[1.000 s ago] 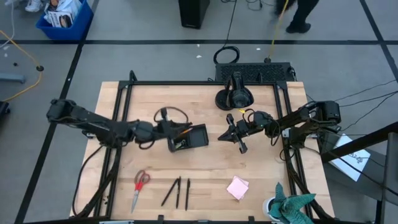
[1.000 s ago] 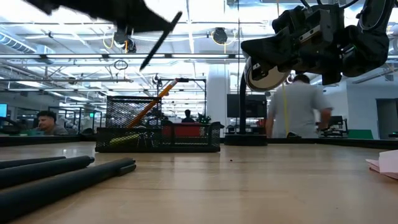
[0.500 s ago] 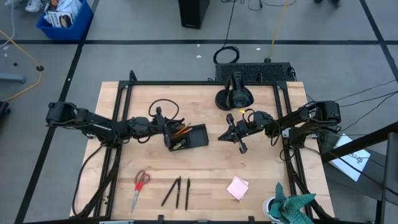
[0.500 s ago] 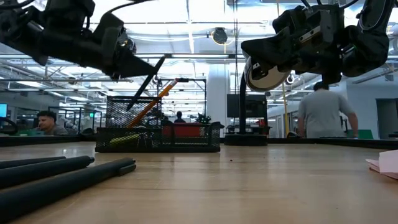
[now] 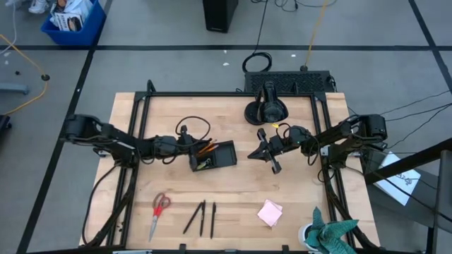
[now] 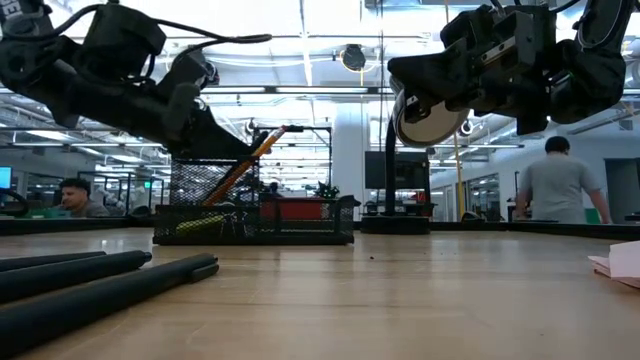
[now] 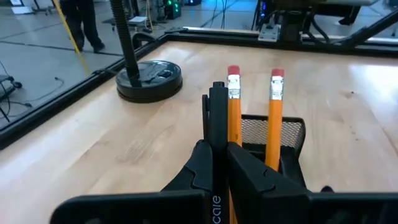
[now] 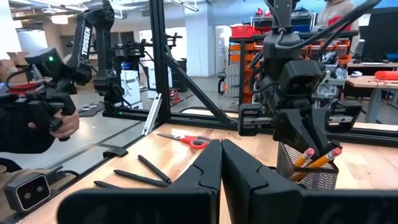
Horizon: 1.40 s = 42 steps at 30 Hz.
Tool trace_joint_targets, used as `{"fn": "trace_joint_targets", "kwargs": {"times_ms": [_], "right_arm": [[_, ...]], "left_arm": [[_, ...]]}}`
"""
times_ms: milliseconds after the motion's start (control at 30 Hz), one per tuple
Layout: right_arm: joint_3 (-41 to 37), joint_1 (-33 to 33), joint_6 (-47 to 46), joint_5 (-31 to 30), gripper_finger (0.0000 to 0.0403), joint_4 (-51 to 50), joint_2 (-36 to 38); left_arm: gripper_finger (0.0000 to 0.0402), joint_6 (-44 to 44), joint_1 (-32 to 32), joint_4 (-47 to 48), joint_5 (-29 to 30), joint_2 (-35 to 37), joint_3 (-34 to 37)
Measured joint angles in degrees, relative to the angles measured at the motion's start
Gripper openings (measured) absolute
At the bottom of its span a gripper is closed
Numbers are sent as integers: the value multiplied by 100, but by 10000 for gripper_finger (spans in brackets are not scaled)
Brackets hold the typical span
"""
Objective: Pick and place office supplies into organizer
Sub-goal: Put the black pen into the black desk organizer
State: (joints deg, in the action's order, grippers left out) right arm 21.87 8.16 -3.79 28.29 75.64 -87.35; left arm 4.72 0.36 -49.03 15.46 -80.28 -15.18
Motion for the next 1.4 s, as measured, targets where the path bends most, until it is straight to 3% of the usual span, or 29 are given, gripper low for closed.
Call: {"fn": "trace_joint_targets", "kwargs": {"times_ms": [233,733,900,1000,1100,1233,1333,1400], "right_arm": [[0,0,0,0,4,-81,0],[0,0,-2,12,4,-68,0],[0,0,-2,18,4,-83,0],[2,0,-2,20,4,-59,0],[2,0,-2,22,4,-60,-2],[2,0,-2,22,4,-104,-2],[2,-2,-3,24,4,-191,-2],[2,-2,-5,34,4,-332,-2]], "left_arm": [[20,57,0,-47,4,-78,-32],[139,-121,-45,-208,19,-75,-33],[155,-691,-326,26,384,215,-565],[156,-910,-498,1373,749,588,-1273],[156,-594,-766,3980,1174,864,-2514],[156,849,-1370,7343,1444,583,-4135],[157,2156,-1945,8837,1018,124,-4755],[157,3107,-2358,9214,723,-257,-4977]]}}
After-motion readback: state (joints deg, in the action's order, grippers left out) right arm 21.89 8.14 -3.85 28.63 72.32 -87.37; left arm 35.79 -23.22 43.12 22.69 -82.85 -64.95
